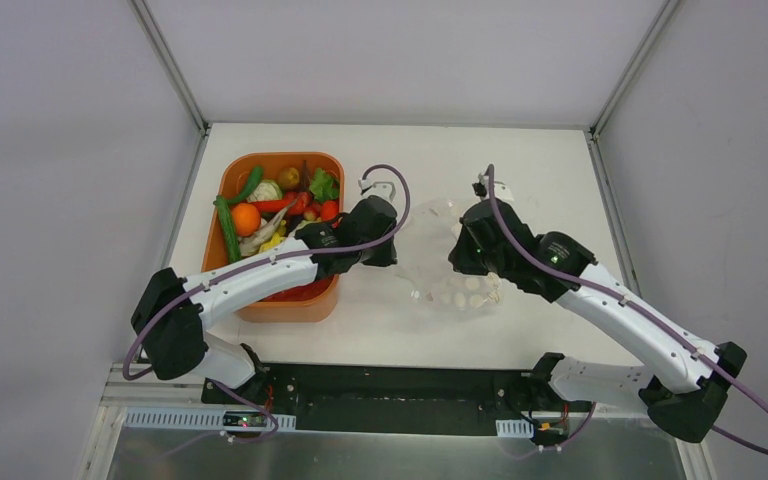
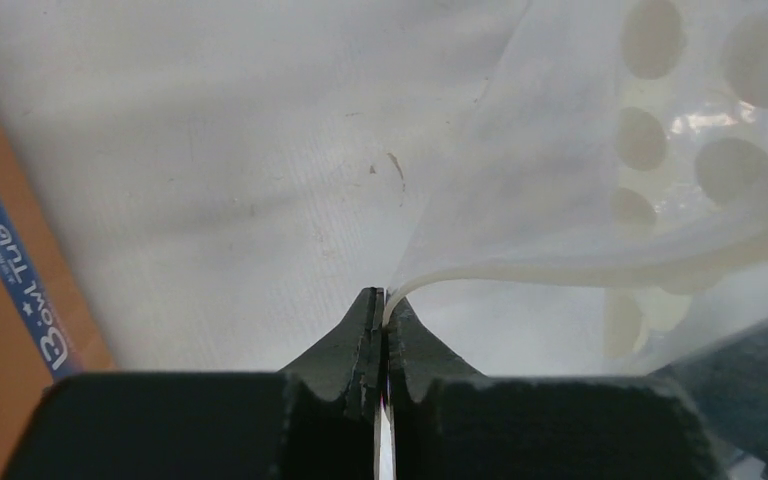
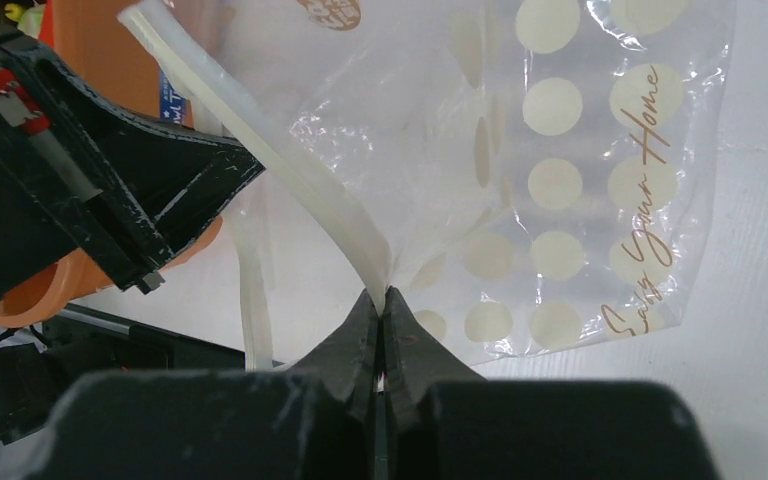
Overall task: Place the food in the zip-top bag and seal the zipper
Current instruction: Open the zipper of the food storage bag at the center of the board.
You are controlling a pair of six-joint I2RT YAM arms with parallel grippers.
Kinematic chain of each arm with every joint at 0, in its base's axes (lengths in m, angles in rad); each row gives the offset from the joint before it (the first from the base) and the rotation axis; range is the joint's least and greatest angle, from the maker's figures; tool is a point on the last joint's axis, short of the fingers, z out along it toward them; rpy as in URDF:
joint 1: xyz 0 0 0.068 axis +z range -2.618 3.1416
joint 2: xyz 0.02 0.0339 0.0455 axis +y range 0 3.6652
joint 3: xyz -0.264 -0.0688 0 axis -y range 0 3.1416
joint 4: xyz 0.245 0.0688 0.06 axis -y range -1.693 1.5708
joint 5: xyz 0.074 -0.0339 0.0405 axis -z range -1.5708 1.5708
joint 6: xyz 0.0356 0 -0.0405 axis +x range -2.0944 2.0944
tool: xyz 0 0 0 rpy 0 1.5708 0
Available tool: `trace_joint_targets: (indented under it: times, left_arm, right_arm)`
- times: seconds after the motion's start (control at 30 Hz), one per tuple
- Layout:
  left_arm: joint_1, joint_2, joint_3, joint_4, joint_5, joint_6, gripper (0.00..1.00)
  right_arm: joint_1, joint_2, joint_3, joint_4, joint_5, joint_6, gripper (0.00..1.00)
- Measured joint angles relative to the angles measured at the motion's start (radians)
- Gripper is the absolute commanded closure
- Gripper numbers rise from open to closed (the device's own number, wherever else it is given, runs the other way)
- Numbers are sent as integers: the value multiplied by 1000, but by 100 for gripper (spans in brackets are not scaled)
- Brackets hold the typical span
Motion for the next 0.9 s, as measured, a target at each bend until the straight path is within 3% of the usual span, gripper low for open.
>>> trace_joint_targets:
  times: [0.3,0.43,0.9]
  left_arm:
    - [0,-2,0,42,96,10,51]
    - [0,-24,-3,45,104,14,43]
    - [0,-173,-33,32,126,72,30]
  right_arm:
    - [0,8,-113,75,0,27,100]
    - [0,9,-172,136,-4,47,100]
    - [-3,15,-187,243,-5,68,100]
